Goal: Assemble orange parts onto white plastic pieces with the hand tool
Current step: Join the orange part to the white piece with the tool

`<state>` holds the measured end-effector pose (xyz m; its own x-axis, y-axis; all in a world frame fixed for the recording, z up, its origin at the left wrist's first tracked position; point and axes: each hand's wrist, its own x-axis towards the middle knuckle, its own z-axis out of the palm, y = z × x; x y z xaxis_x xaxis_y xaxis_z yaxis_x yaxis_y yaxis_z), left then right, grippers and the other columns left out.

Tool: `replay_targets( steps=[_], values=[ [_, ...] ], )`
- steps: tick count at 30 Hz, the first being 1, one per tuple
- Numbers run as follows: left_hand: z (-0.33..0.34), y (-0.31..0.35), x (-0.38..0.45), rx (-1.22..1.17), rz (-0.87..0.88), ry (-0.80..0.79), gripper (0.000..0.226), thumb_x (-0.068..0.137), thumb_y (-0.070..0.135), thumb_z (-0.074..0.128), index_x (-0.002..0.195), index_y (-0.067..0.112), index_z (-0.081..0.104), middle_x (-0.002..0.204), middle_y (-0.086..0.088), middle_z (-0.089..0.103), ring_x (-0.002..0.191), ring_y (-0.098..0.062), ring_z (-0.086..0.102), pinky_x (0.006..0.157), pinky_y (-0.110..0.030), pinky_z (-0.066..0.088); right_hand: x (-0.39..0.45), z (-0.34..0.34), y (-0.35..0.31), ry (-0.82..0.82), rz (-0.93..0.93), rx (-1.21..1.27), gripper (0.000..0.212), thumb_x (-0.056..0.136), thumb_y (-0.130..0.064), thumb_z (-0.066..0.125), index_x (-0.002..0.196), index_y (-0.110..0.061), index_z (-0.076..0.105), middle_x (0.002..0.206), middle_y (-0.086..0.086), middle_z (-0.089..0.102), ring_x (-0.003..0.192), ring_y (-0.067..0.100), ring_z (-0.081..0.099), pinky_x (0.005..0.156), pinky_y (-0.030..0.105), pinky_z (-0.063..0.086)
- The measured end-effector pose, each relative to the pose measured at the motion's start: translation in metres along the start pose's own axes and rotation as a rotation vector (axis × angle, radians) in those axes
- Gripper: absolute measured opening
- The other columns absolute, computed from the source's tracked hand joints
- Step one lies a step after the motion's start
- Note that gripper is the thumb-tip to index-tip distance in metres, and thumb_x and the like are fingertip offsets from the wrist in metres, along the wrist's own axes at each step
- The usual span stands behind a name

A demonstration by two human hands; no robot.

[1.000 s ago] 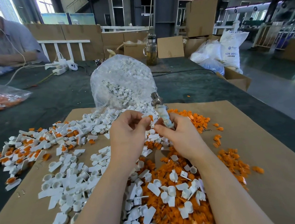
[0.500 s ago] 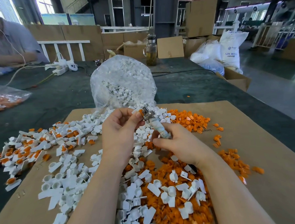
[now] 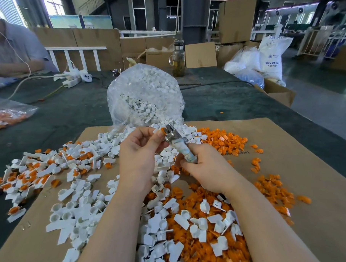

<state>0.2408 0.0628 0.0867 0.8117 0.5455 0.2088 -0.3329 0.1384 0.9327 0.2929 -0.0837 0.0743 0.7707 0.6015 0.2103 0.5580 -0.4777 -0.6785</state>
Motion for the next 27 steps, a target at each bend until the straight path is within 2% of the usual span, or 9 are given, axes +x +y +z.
replay_targets(
  steps=[4,7,9,13,18,21,24,26,27],
  values=[
    [-0.003,0.002,0.001,-0.114,-0.158,0.089,0.004,0.084,0.012,0.071,0.083,0.01,0.068,0.072,0.001,0.075,0.065,-0.008,0.07,0.062,-0.019,0.057,-0.001,0.002,0.004,0.083,-0.008,-0.1,0.013,0.092,-0.033,0.058,0.081,-0.027,0.056,0.067,-0.007,0.055,0.06,0.008,0.051,0.052,0.024,0.035],
    [-0.015,0.007,0.004,-0.371,-0.319,0.277,0.019,0.08,0.018,0.073,0.097,0.009,0.07,0.087,-0.003,0.078,0.079,-0.01,0.075,0.062,-0.018,0.058,-0.001,0.002,0.005,0.123,-0.001,-0.143,0.009,0.092,-0.034,0.057,0.086,-0.026,0.057,0.071,-0.008,0.058,0.063,0.009,0.053,0.052,0.027,0.039],
    [-0.027,0.011,0.009,-0.546,-0.373,0.43,0.02,0.085,0.017,0.07,0.103,0.007,0.068,0.091,-0.006,0.078,0.081,-0.01,0.075,0.061,-0.017,0.057,-0.001,0.001,0.007,0.133,0.01,-0.176,0.008,0.091,-0.034,0.058,0.088,-0.027,0.057,0.073,-0.009,0.058,0.064,0.009,0.053,0.053,0.028,0.041],
    [-0.046,0.014,0.018,-0.769,-0.362,0.61,0.02,0.099,0.014,0.057,0.117,0.008,0.063,0.088,-0.004,0.077,0.072,-0.004,0.074,0.064,-0.016,0.057,-0.001,0.001,0.008,0.135,0.033,-0.257,0.01,0.089,-0.037,0.057,0.092,-0.027,0.057,0.075,-0.009,0.058,0.067,0.009,0.054,0.057,0.034,0.049],
    [-0.06,0.014,0.023,-0.923,-0.32,0.704,0.033,0.107,0.012,0.038,0.136,0.01,0.053,0.098,-0.002,0.071,0.073,-0.003,0.07,0.072,-0.017,0.058,-0.001,0.001,0.009,0.133,0.072,-0.3,0.015,0.09,-0.04,0.057,0.096,-0.027,0.058,0.077,-0.01,0.058,0.068,0.01,0.055,0.058,0.035,0.051],
    [-0.062,0.015,0.022,-0.965,-0.29,0.709,0.035,0.107,0.011,0.034,0.135,0.011,0.054,0.096,0.001,0.069,0.069,-0.003,0.069,0.07,-0.016,0.058,0.0,0.0,0.011,0.152,0.111,-0.298,0.01,0.09,-0.038,0.058,0.086,-0.028,0.055,0.073,-0.008,0.058,0.064,0.01,0.055,0.051,0.031,0.044],
    [-0.062,0.014,0.021,-0.958,-0.275,0.686,0.03,0.107,0.015,0.038,0.134,0.014,0.052,0.105,-0.002,0.069,0.077,-0.006,0.072,0.071,-0.019,0.059,0.0,-0.001,0.013,0.211,0.161,-0.282,0.022,0.091,-0.035,0.056,0.072,-0.031,0.047,0.068,-0.01,0.055,0.061,0.008,0.053,0.049,0.025,0.034],
    [-0.058,0.015,0.02,-0.811,-0.315,0.65,0.023,0.103,0.017,0.051,0.124,0.011,0.058,0.103,-0.002,0.073,0.077,-0.005,0.073,0.071,-0.019,0.059,0.001,-0.001,0.015,0.258,0.2,-0.286,0.025,0.091,-0.034,0.057,0.07,-0.031,0.045,0.066,-0.01,0.055,0.06,0.008,0.052,0.048,0.024,0.033],
    [-0.056,0.016,0.019,-0.655,-0.349,0.605,0.02,0.099,0.018,0.059,0.117,0.011,0.064,0.096,0.001,0.075,0.073,-0.003,0.072,0.068,-0.018,0.058,0.001,-0.001,0.016,0.283,0.221,-0.287,0.024,0.09,-0.033,0.057,0.069,-0.03,0.045,0.065,-0.01,0.055,0.059,0.008,0.052,0.047,0.024,0.032]
  ],
)
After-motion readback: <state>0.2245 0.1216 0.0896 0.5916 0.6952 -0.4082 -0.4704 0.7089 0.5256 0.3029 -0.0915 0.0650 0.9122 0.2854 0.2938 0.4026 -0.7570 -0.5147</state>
